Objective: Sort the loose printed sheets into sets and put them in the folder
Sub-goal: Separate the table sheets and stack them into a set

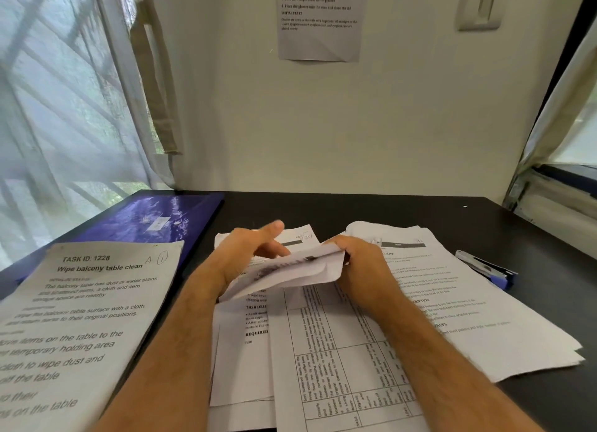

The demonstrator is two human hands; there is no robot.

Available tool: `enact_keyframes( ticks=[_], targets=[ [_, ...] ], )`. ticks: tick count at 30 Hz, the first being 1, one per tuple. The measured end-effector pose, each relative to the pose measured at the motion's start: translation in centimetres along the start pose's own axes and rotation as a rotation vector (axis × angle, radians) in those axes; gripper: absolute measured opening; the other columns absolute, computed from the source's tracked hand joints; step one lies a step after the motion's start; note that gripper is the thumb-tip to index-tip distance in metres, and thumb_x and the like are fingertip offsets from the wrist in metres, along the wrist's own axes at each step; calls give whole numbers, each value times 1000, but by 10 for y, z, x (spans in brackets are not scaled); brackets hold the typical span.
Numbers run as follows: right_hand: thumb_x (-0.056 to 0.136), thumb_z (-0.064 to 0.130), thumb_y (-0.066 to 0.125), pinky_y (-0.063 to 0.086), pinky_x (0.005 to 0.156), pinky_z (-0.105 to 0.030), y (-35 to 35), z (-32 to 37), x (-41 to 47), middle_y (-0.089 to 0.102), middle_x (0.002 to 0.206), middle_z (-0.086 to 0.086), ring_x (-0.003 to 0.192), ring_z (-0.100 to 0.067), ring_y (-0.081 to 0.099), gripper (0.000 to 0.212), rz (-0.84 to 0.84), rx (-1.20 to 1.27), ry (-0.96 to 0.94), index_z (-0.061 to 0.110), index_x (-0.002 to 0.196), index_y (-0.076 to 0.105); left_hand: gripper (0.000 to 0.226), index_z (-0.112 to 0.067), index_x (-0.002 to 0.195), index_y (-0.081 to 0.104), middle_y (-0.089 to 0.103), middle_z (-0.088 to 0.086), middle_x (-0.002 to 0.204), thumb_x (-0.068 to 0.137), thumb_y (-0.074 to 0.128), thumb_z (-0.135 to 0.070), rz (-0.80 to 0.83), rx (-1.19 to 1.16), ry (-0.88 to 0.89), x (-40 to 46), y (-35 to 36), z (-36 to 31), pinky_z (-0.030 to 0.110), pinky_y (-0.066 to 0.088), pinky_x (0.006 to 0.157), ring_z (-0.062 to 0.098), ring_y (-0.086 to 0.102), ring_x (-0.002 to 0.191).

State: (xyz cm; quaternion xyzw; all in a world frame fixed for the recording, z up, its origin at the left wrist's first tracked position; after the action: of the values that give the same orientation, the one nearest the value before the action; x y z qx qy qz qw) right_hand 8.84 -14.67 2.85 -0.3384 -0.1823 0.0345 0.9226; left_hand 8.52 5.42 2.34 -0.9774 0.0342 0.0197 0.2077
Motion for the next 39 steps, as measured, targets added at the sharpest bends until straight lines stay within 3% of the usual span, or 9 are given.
enact_keyframes(
  ticks=[2,5,12,17,21,26,31,34,39],
  targets=[
    [96,25,64,57,92,-32,2,-2,4,68,108,6,94,-13,65,16,20,-6,31,25,112,67,30,-25,105,77,71,0,116,88,68,-48,-254,273,-45,4,-25,5,40,45,103,17,62,109],
    [97,24,62,55,96,-31,2,0,4,69,116,4,100,-13,65,23,0,0,6,25,120,66,64,-20,140,52,49,14,141,85,72,-48,-373,675,-243,-3,-38,18,46,37,107,33,43,131],
    [97,34,59,47,87,-18,4,29,-10,64,113,19,97,0,60,28,35,24,-104,39,125,54,94,-16,156,16,49,20,141,86,78,-21,-529,290,-221,-4,-44,19,48,45,97,37,49,129],
    [98,34,57,50,83,-15,8,37,-8,61,100,21,91,1,62,14,19,47,-133,33,111,60,19,-11,115,63,66,6,109,99,56,-19,-729,287,7,-15,-53,-5,16,32,58,13,53,82],
    [97,33,61,52,91,-27,9,33,13,67,112,7,100,-8,63,23,-28,28,-96,25,118,64,20,-11,91,62,58,-4,84,101,53,-26,-918,250,123,-34,-62,-28,14,29,48,15,55,73],
    [99,29,59,50,83,-24,9,33,40,67,110,1,96,-12,62,20,-61,-76,-57,22,118,58,30,-9,102,69,68,2,89,102,51,-33,-1067,170,277,-54,-72,-40,8,34,48,12,56,77],
    [98,28,61,55,84,-34,2,59,45,65,104,5,90,-13,65,62,-102,-30,-116,45,143,22,35,-10,120,71,75,5,103,102,53,-34,-1068,101,412,-65,-73,-48,-1,41,58,12,64,85],
    [99,35,57,60,80,-31,-26,95,43,63,90,7,82,-11,66,49,-211,-72,-281,45,139,30,34,-10,124,69,70,-5,100,101,55,-30,-1063,55,482,-71,-78,-65,-3,40,66,10,63,87],
    [99,33,59,61,83,-36,-80,162,33,59,92,9,87,-11,66,39,-386,-17,-497,28,135,47,31,-22,126,69,72,-8,100,101,56,-35,-1055,68,727,-84,-93,-125,25,57,78,13,66,86]
  ],
)
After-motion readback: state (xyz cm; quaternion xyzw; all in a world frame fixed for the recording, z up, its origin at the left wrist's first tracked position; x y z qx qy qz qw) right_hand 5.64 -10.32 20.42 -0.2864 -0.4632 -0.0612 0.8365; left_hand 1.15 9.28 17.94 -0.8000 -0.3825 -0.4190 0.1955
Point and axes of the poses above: each hand's wrist, its own x-axis towards the middle knuckle, its own y-axis out of the palm, z = x × y, the point moved 9 cm from there along x, towards the middle knuckle
